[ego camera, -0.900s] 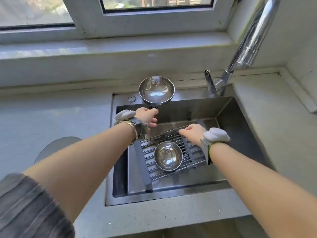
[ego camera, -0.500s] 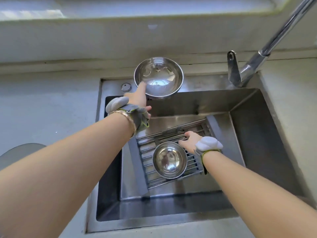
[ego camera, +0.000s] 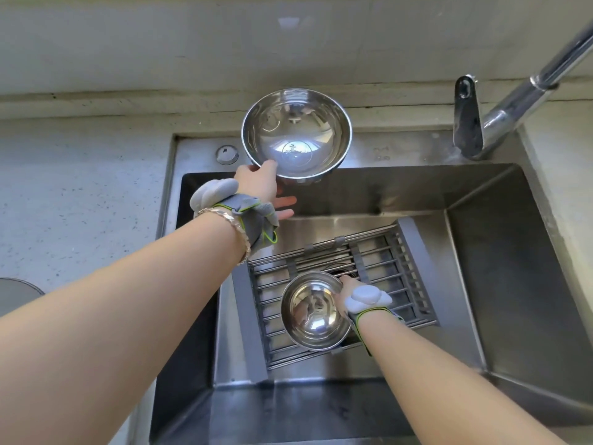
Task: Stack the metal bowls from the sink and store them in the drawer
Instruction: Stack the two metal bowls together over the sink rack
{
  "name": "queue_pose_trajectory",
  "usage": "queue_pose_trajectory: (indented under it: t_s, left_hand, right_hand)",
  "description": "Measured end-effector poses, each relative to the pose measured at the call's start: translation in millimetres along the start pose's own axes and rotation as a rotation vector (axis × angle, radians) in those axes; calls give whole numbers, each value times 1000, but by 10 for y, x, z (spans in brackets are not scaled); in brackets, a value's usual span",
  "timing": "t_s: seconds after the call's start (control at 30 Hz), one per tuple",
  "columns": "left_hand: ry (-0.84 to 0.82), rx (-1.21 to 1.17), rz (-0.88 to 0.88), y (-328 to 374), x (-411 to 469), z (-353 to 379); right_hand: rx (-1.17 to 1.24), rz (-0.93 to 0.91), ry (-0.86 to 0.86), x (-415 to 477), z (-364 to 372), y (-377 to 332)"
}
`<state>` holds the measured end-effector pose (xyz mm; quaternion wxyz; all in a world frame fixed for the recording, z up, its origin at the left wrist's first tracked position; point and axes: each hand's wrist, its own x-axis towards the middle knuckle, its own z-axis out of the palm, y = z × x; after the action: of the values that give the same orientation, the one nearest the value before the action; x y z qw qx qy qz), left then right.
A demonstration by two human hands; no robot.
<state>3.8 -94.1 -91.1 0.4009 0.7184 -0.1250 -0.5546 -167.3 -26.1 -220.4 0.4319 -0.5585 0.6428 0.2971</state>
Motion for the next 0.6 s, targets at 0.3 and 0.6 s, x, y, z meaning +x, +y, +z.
queue_pose_trajectory:
  t_s: [0.3, 0.6]
  left_hand:
    - [59, -86, 68, -109, -98, -20]
    - [142, 97, 132, -432, -641, -564]
  right_hand:
    - [14, -73, 107, -191, -81, 70]
    - [-84, -324, 238, -1206, -632, 180]
